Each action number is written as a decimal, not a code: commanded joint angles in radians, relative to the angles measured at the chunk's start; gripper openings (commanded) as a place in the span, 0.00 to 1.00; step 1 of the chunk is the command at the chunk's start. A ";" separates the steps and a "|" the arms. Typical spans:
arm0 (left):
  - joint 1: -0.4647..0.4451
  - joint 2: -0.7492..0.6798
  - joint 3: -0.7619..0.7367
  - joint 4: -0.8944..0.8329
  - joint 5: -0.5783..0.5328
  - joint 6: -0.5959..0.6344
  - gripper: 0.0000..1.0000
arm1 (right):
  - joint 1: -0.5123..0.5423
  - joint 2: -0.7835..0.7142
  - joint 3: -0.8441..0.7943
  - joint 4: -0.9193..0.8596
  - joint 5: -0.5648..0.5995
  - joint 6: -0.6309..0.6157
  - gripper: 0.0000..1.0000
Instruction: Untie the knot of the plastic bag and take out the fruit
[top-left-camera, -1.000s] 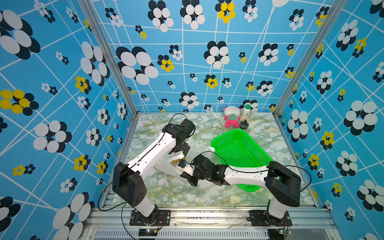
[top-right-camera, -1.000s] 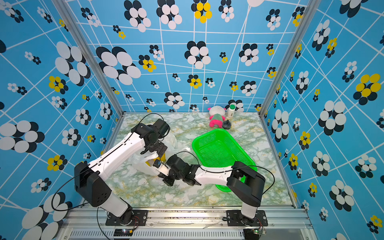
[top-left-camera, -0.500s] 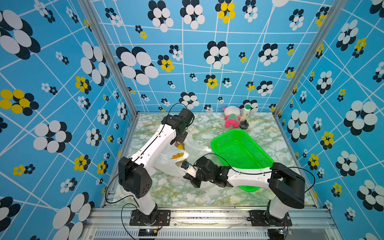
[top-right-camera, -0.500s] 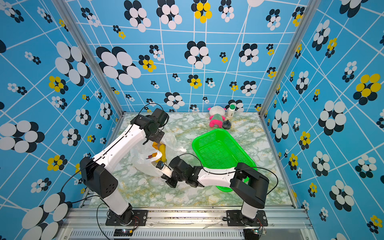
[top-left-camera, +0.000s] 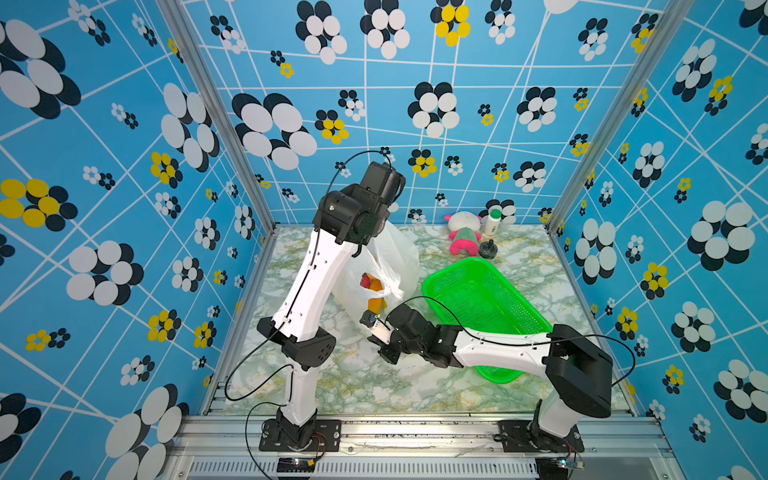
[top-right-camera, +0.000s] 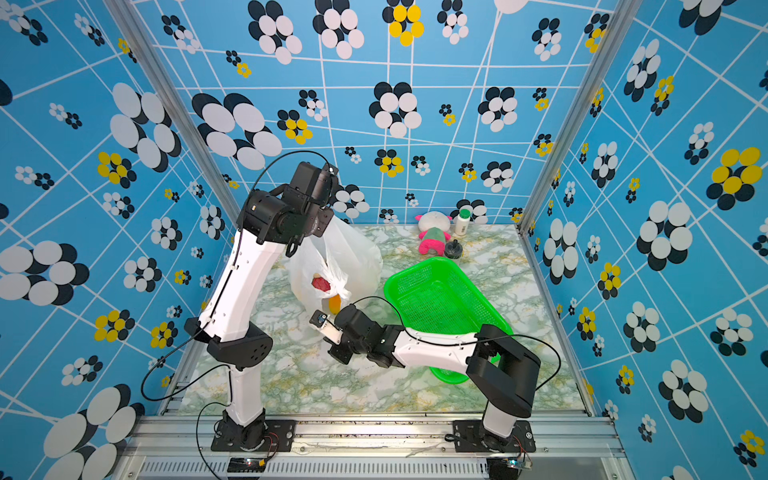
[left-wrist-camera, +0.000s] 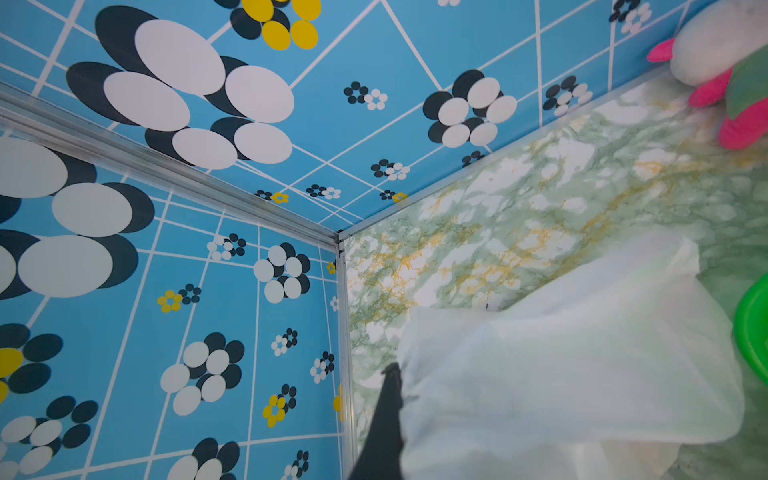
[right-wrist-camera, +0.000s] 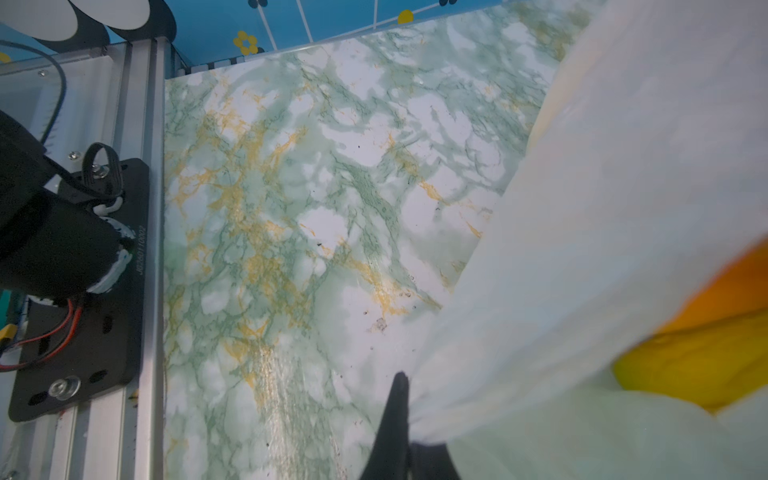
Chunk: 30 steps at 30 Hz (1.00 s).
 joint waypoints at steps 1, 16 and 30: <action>-0.035 -0.061 -0.211 -0.042 -0.054 -0.037 0.00 | -0.002 -0.020 -0.077 -0.042 0.037 0.016 0.00; -0.083 -0.446 -0.912 0.329 0.220 -0.176 0.00 | -0.002 -0.363 -0.358 0.091 0.029 0.164 0.74; -0.250 -0.751 -1.276 0.381 0.115 -0.353 0.00 | -0.002 -0.475 -0.356 0.036 0.177 0.325 0.58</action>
